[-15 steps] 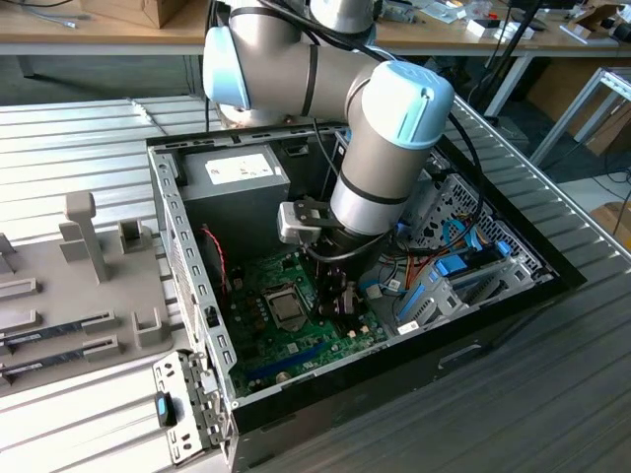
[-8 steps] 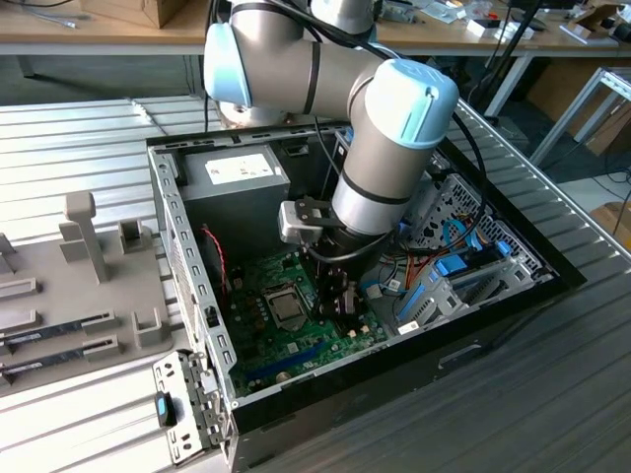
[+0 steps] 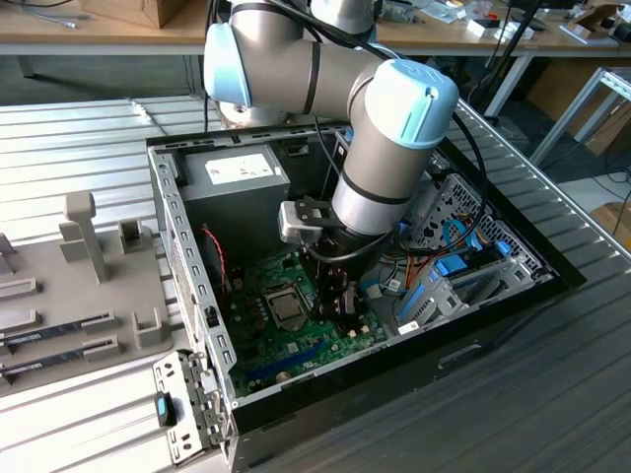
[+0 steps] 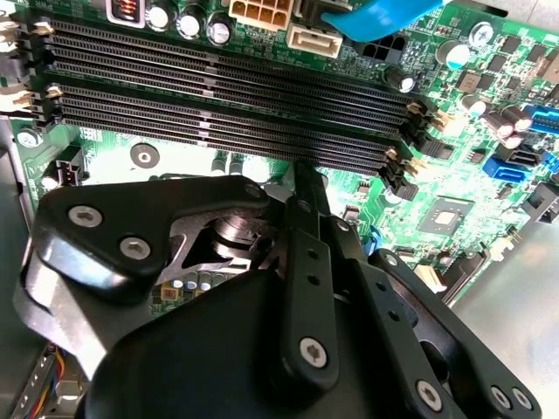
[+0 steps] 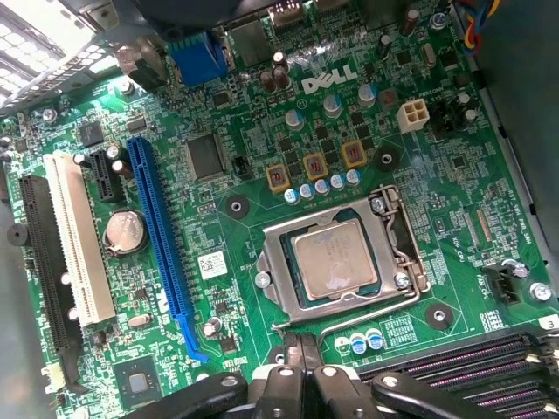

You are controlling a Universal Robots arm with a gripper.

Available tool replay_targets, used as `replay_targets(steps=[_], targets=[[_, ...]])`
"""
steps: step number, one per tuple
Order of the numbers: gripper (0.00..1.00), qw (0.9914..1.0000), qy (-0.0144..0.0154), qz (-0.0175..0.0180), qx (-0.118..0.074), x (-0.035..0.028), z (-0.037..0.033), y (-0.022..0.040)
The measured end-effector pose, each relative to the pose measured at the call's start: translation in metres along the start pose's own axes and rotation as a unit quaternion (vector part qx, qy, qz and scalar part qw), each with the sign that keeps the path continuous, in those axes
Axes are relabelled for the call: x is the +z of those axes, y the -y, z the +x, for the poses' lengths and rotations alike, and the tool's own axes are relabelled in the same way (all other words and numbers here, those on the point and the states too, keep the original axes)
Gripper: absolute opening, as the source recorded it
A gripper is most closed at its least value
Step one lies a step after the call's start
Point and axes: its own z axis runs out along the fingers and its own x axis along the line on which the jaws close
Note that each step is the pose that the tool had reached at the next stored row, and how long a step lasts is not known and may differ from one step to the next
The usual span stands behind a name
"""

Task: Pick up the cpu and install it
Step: 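Install the first cpu locking lever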

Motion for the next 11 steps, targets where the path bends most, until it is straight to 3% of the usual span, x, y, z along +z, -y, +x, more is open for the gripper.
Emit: replay_targets(steps=[11], targets=[[0.11, 1.00000, 0.0000, 0.0000, 0.000, 0.0000, 0.0000, 0.0000]])
